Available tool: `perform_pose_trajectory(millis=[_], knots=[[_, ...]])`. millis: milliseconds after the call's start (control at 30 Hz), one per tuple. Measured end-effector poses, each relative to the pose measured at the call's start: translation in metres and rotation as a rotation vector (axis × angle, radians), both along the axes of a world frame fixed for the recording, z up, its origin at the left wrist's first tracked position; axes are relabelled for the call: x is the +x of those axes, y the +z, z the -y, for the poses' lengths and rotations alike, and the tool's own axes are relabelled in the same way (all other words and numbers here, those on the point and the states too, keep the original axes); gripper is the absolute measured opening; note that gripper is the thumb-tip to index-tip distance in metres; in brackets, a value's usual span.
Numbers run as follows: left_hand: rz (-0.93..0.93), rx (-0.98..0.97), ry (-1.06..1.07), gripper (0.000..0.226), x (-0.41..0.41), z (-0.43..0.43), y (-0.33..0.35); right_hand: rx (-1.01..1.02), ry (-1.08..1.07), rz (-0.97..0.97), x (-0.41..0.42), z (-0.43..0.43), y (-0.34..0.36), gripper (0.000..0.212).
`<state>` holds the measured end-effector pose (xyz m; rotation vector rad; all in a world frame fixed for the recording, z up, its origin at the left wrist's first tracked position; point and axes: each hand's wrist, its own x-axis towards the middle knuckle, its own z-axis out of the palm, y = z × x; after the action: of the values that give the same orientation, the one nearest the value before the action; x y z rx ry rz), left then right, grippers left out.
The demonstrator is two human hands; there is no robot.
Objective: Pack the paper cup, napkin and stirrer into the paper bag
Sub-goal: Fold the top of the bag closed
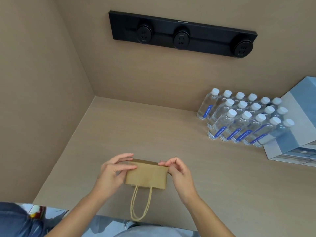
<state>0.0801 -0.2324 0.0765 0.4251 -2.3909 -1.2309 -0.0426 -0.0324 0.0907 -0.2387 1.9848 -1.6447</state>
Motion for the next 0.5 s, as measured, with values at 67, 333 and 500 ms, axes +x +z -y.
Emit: perform_pose_trajectory(millis=[67,333,500], knots=[[0.038,-0.148,-0.040,0.051,0.001,0.002,-0.001,0.072,0.122,-0.064,0.000,0.003,-0.002,0.019],[0.257,0.172,-0.004,0.038,-0.013,0.000,-0.015,0.313,0.238,-0.223,-0.006,0.016,-0.019,0.022],[0.374,0.336,-0.022,0.040,-0.023,0.006,-0.029,0.245,0.235,-0.074,-0.010,0.011,-0.025,0.045]])
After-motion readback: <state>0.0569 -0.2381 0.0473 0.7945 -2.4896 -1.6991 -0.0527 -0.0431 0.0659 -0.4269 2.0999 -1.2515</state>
